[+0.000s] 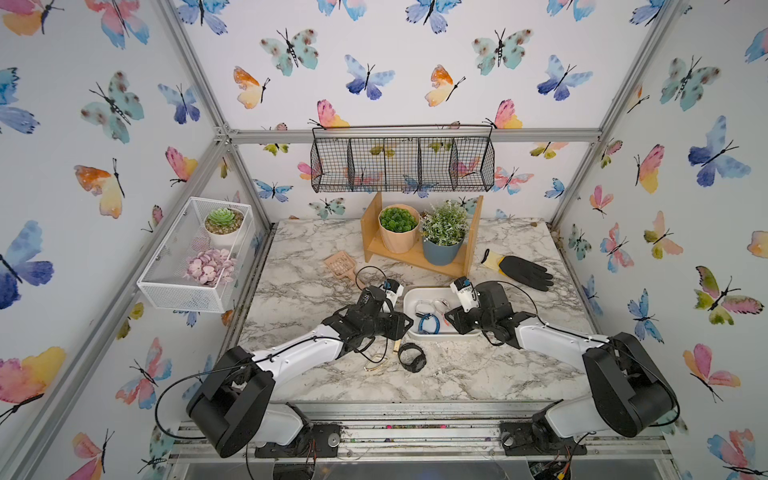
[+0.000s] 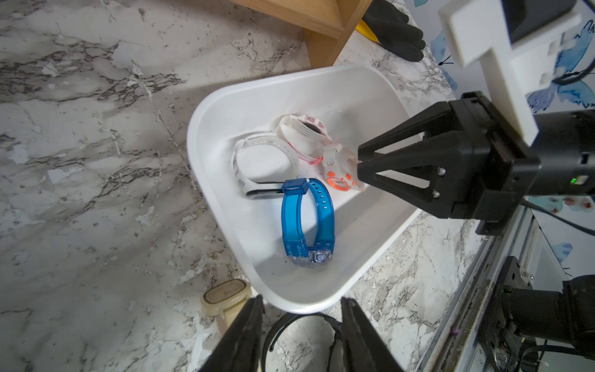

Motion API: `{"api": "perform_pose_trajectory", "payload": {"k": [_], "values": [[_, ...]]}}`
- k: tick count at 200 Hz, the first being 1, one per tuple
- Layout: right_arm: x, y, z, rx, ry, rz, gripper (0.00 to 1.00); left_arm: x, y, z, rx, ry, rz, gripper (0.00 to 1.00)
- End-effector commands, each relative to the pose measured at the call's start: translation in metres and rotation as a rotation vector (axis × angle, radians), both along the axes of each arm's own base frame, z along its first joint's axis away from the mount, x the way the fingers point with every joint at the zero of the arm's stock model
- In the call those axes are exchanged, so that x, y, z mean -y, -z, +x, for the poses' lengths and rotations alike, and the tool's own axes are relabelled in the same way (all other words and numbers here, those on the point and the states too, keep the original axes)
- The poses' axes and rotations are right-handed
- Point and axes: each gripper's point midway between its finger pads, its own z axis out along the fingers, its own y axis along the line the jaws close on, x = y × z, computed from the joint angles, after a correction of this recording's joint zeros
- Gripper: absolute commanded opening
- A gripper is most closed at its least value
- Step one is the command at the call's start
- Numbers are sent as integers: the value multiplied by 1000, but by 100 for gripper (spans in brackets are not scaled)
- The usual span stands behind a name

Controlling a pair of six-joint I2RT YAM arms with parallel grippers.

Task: Put the watch into the storage box
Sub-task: Place the watch in the storage box, then pick up the watch at the center of the board.

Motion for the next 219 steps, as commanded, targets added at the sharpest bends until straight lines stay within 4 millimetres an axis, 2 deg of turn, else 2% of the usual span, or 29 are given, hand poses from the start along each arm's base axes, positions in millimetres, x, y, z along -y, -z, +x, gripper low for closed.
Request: {"api": "perform_pose_trajectory", "payload": {"k": [1, 20, 41, 84, 120, 138, 180, 219], "values": [[6, -24, 14, 81, 16, -46, 31, -9, -10, 10, 41, -52, 24, 44], [4, -39, 16, 122, 4, -36, 32, -16, -11, 15, 37, -82, 30, 44], [-7, -53, 13, 156, -36, 5, 32, -31, -13, 23, 38, -138, 45, 44], [-60, -66, -12, 220, -179, -1, 33, -79, -16, 38, 25, -317, 27, 44], [-98, -72, -33, 242, -260, 23, 34, -108, -12, 35, 3, -387, 40, 44], [-117, -66, -46, 245, -330, 14, 34, -118, -5, 30, -21, -413, 65, 44], [-161, -44, -96, 289, -568, -25, 35, -146, 23, 17, -92, -513, 85, 45], [-189, -21, -125, 306, -692, -72, 35, -166, 32, 17, -117, -594, 64, 46]]}}
